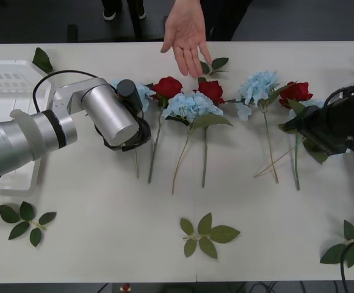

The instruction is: Place the red flowers into the right box and the blue flowers into the left box. If a person shows an open palm, hand one flower to the person first, then continue sorting.

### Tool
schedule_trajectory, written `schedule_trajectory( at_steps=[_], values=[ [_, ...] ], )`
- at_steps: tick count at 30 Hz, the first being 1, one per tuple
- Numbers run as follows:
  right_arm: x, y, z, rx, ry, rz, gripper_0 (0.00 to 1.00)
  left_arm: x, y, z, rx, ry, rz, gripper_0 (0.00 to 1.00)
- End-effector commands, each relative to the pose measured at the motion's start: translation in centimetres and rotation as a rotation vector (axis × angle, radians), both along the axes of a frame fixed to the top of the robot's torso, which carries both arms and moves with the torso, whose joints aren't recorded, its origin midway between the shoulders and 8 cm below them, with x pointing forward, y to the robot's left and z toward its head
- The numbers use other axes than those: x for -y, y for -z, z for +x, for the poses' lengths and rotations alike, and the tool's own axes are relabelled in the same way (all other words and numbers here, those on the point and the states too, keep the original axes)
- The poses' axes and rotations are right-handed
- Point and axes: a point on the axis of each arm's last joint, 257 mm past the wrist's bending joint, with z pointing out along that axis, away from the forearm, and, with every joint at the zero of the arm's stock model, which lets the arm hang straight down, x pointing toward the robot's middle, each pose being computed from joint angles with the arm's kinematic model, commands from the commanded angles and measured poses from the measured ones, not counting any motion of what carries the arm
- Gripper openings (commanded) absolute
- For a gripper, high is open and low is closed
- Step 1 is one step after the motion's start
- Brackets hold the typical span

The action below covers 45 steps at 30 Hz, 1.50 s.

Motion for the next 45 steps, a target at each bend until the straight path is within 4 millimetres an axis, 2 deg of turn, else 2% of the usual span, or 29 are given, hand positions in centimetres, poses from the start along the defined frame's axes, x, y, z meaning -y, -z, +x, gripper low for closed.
schedule_trajectory(
  at_steps=[1, 2, 3, 4, 5, 9, 16, 29, 34, 41, 44, 45],
  values=[
    [0.2, 0.8, -0.3, 0.032, 0.079, -0.036, 0.88, 0.4, 0.6, 0.5, 0.032, 0.057, 0.038, 0.75],
    [0.2, 1.1, -0.3, 0.033, 0.082, -0.044, 0.89, 0.3, 0.6, 0.5, 0.033, 0.058, 0.038, 0.61],
    [0.2, 1.4, -0.2, 0.039, 0.094, -0.052, 0.88, 0.3, 0.6, 0.4, 0.031, 0.059, 0.037, 0.25],
    [0.0, 1.7, -0.1, 0.046, 0.105, -0.055, 0.89, 0.4, 0.7, 0.4, 0.028, 0.057, 0.034, 0.04],
    [0.0, 1.8, 0.0, 0.05, 0.11, -0.059, 0.88, 0.4, 0.7, 0.4, 0.028, 0.058, 0.035, 0.01],
    [-0.6, 2.4, 1.0, 0.087, 0.144, -0.083, 0.88, 0.5, 0.6, 0.4, 0.029, 0.063, 0.035, 0.0],
    [-0.1, 3.1, 3.2, 0.134, 0.19, -0.107, 0.89, 0.6, 0.5, 0.6, 0.037, 0.077, 0.035, 0.0],
    [4.4, 3.1, 6.4, 0.207, 0.248, -0.234, 0.89, 0.5, 0.4, 0.7, 0.041, 0.084, 0.043, 0.0],
    [6.7, 4.1, 6.8, 0.213, 0.262, -0.284, 0.88, 0.2, 0.4, 0.8, 0.046, 0.085, 0.052, 0.06],
    [7.8, 6.1, 7.2, 0.204, 0.264, -0.282, 0.88, 0.2, 0.4, 0.8, 0.047, 0.084, 0.053, 0.1],
    [8.2, 6.5, 7.7, 0.211, 0.266, -0.281, 0.57, 0.3, 0.4, 0.8, 0.047, 0.086, 0.053, 0.1],
    [8.2, 6.6, 7.8, 0.213, 0.266, -0.28, 0.37, 0.2, 0.4, 0.8, 0.048, 0.086, 0.055, 0.09]
  ],
)
